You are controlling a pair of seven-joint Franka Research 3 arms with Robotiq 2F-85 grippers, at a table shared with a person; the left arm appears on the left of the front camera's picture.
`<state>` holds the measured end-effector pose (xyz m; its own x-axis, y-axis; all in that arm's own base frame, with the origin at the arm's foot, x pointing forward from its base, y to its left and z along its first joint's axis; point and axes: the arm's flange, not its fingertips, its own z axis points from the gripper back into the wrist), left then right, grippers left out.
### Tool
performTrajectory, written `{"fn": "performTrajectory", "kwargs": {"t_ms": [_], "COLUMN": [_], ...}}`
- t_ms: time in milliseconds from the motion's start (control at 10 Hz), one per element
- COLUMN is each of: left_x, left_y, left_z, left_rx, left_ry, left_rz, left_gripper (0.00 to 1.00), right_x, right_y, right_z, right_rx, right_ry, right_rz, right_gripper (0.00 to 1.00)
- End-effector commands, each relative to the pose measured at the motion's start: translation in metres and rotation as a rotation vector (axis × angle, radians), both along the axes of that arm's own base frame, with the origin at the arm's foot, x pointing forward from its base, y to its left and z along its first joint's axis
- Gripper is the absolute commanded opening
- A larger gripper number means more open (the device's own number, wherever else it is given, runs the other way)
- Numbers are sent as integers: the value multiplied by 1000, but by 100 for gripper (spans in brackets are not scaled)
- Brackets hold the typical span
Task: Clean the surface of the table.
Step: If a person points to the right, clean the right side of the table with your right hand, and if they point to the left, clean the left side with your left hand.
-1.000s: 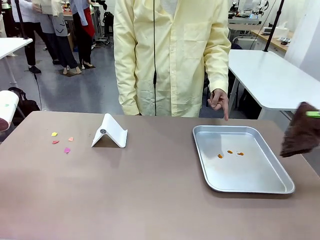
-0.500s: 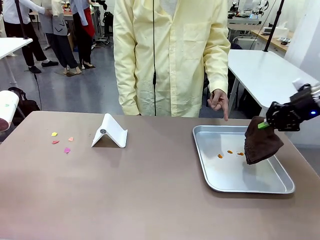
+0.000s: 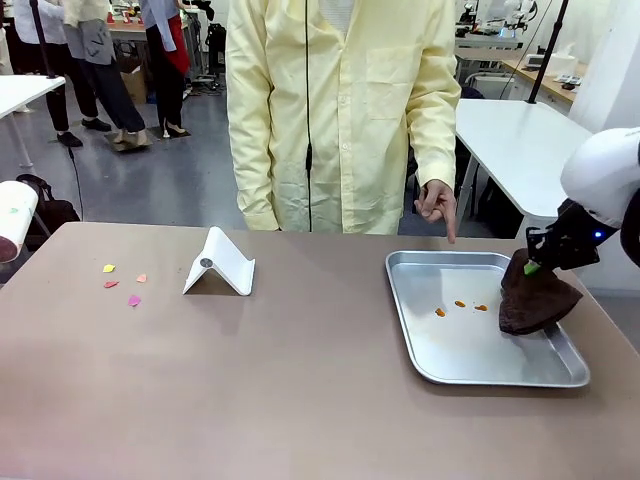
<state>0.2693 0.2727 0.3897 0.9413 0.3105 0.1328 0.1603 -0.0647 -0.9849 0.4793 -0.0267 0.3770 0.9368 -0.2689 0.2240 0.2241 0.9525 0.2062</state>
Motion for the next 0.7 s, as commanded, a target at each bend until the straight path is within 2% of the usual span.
{"fn": "performTrajectory", "kwargs": {"t_ms": [0, 200, 600], "left_x": [-3, -3, -3], "left_y": [-2, -2, -2], "left_z": [2, 2, 2], "left_rx": [-6, -6, -6], "left_ry": [-23, -23, -23], "left_rz": [0, 0, 0], "left_gripper": [0, 0, 0], "right_x": [21, 30, 45], "right_y": [10, 16, 51], "right_z": [-10, -28, -70], "right_rx": [38, 68, 145], "right_ry": [51, 59, 123], "right_rz": [4, -5, 26], "right_gripper": [8, 8, 8]}}
